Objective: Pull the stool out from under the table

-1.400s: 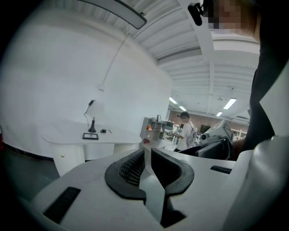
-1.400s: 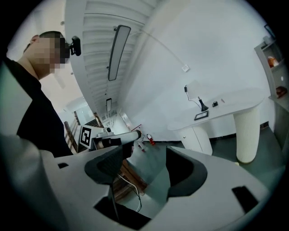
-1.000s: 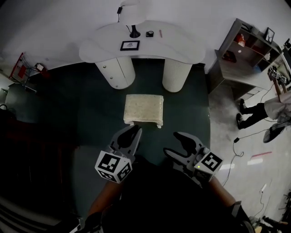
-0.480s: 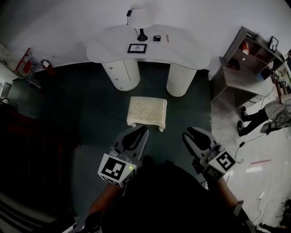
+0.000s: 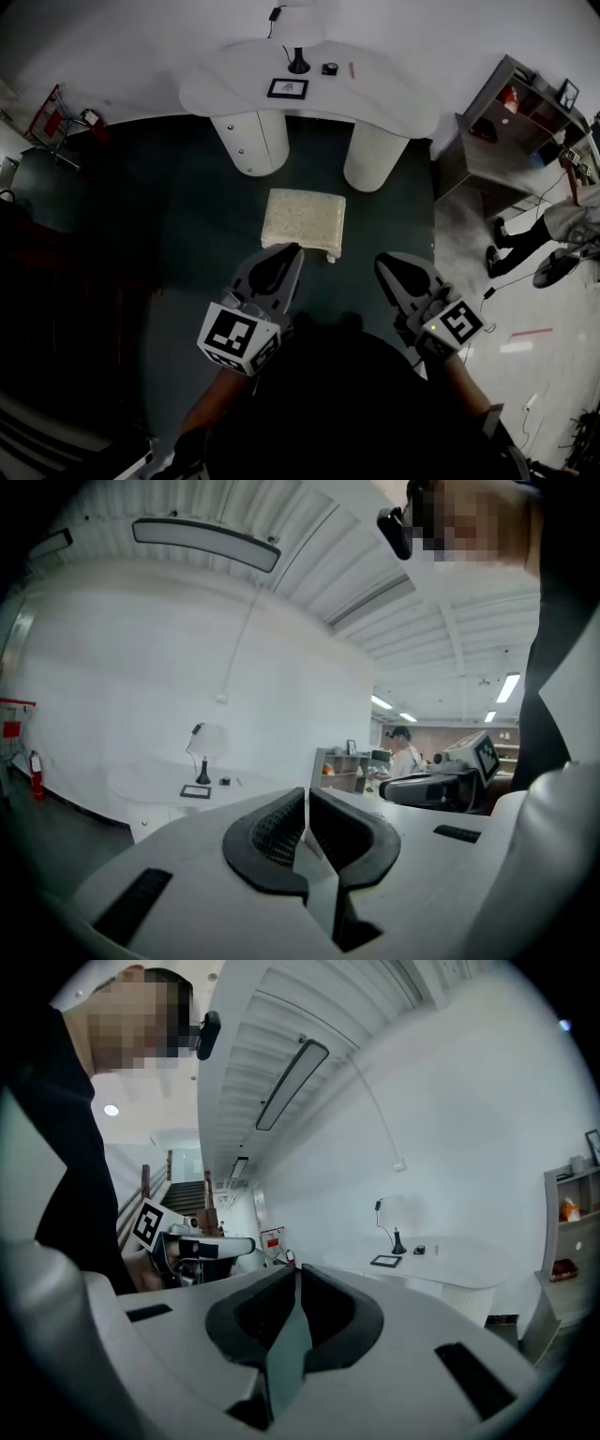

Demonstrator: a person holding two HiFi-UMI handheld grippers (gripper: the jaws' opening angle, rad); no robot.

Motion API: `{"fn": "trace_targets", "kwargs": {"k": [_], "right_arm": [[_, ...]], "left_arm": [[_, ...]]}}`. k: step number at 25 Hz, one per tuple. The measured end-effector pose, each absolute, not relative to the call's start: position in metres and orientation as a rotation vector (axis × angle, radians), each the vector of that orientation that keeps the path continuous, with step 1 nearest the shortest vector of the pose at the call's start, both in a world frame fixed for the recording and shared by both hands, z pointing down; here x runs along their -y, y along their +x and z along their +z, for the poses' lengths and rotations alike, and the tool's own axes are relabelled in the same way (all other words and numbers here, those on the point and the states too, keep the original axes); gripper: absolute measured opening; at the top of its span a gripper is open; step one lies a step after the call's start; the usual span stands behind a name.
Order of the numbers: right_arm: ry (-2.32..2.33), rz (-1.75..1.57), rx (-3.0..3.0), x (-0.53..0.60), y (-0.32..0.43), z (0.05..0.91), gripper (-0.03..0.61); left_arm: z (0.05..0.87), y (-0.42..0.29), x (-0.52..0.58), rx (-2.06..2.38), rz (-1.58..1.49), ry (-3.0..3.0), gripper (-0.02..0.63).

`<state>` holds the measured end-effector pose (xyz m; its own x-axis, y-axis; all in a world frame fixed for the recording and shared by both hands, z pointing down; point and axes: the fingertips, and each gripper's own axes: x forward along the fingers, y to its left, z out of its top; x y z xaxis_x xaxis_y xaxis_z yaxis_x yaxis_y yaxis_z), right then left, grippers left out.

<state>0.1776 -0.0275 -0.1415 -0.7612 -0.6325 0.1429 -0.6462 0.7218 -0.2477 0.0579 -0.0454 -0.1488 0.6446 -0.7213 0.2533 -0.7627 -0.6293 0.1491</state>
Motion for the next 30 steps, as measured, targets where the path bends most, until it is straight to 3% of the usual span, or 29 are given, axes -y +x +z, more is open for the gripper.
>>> {"fn": "trace_targets", "kwargs": {"k": [30], "right_arm": [[1.057,0.387,2.895,0.005,0.207,-0.15,0.017]], "left_arm": [[-0.135,0.084,0.019,1.213,0.281,2.576,0.028]]}}
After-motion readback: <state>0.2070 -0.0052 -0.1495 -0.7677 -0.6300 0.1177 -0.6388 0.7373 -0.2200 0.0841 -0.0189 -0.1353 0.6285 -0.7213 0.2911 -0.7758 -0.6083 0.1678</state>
